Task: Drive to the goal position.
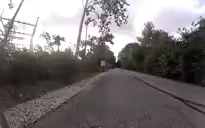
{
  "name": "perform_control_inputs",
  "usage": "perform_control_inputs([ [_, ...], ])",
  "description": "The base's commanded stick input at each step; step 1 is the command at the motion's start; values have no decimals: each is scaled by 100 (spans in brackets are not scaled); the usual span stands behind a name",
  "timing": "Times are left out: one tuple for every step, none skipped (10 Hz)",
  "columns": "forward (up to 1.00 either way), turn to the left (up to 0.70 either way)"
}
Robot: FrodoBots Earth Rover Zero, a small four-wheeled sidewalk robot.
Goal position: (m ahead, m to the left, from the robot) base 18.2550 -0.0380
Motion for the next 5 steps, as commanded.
perform_control_inputs([
  [70, -10],
  [70, -1],
  [70, 0],
  [70, 0],
  [70, 0],
])
